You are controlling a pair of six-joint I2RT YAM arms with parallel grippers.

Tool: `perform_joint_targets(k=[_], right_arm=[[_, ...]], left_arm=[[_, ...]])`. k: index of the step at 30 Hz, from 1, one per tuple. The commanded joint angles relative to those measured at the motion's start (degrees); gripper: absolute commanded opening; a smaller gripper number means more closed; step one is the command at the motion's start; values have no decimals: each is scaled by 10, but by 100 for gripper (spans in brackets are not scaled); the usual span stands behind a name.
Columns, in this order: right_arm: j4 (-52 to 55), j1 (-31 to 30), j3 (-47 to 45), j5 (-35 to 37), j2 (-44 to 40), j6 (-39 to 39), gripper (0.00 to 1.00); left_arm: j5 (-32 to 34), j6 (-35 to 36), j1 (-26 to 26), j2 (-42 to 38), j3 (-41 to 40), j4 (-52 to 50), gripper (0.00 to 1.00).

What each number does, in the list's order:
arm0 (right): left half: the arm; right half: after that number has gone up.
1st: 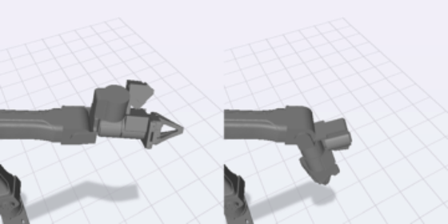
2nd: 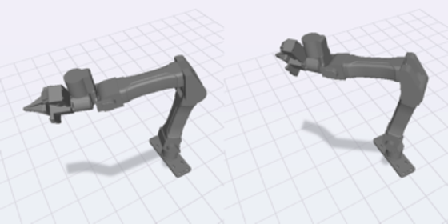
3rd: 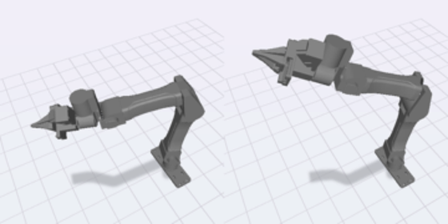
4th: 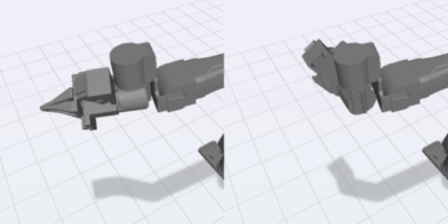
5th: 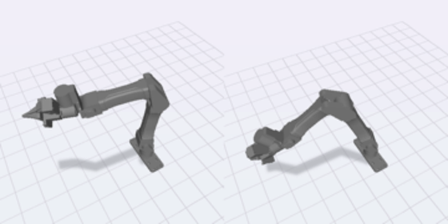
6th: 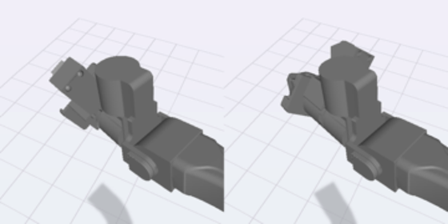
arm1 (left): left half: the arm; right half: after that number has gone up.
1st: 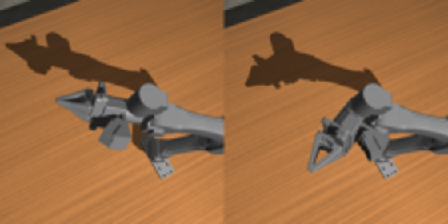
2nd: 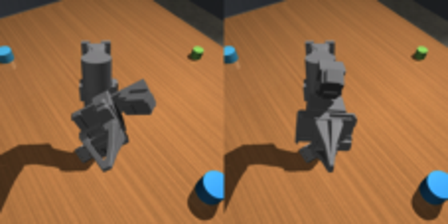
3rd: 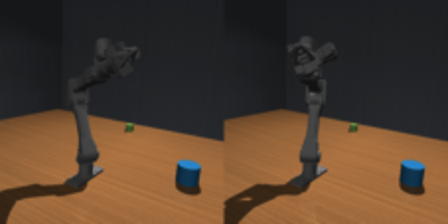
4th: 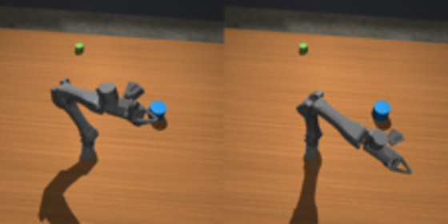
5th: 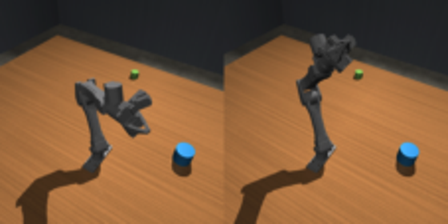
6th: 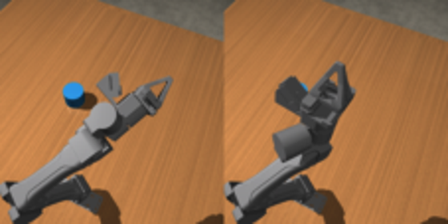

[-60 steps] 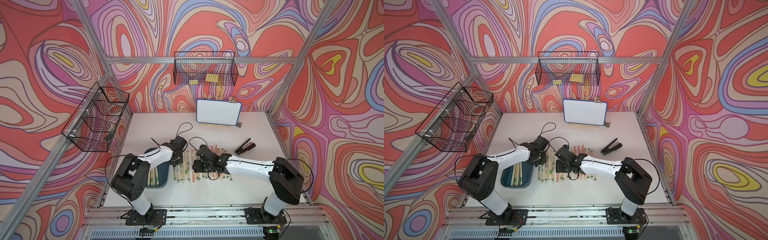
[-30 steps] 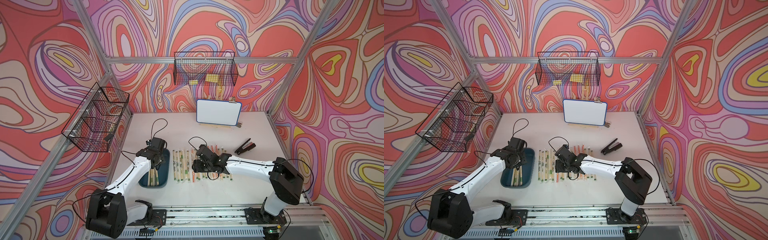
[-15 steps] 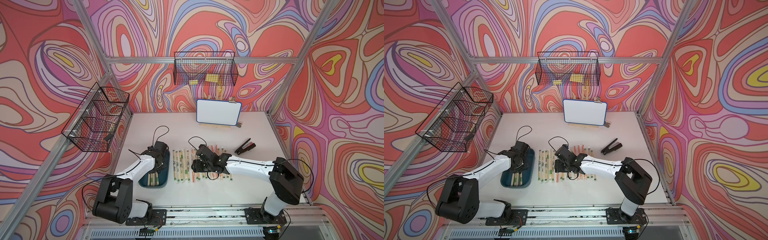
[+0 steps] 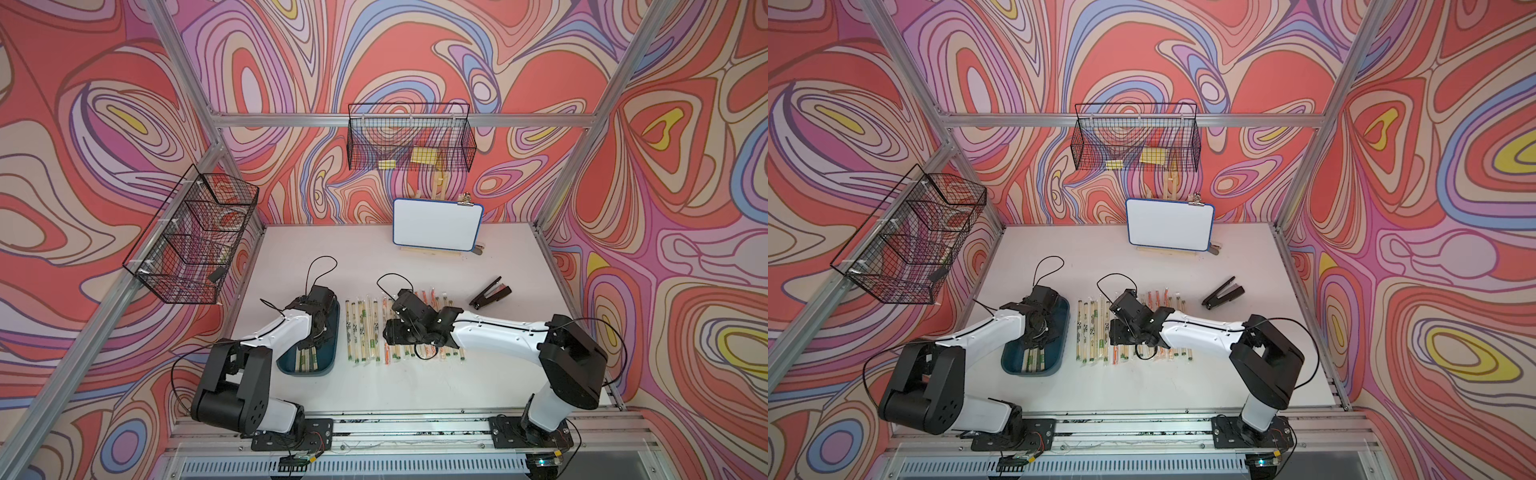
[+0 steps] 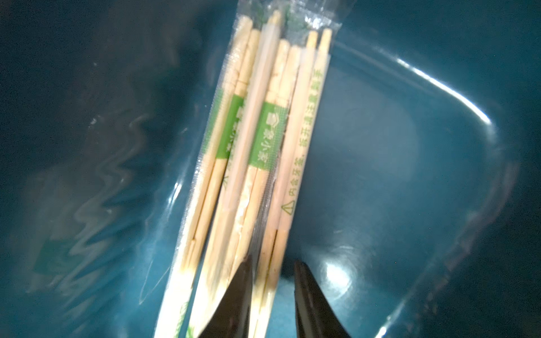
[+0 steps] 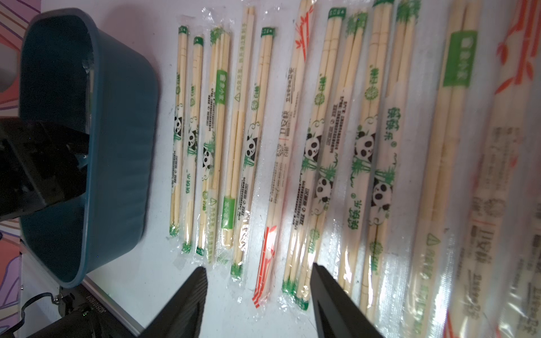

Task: Take the paired disposable chopsticks out of the storage box
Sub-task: Pick up the paired disposable chopsticks from the storage box.

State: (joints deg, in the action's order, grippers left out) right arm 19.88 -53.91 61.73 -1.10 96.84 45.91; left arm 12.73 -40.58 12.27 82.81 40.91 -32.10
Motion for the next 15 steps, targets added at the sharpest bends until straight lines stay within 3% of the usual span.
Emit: perform_joint_targets(k=[1,8,15], right_arm=[[4,2,-3,4,-11,-6,62],[5,2,0,4,-9,-6,62],[8,2,2,4,-9,-6,62]], left_arm=[[-3,-11,-5,16,1,2,29],[-14,-11,-5,38,8,10,29],[-27,-3,-5,46,11,22,18]])
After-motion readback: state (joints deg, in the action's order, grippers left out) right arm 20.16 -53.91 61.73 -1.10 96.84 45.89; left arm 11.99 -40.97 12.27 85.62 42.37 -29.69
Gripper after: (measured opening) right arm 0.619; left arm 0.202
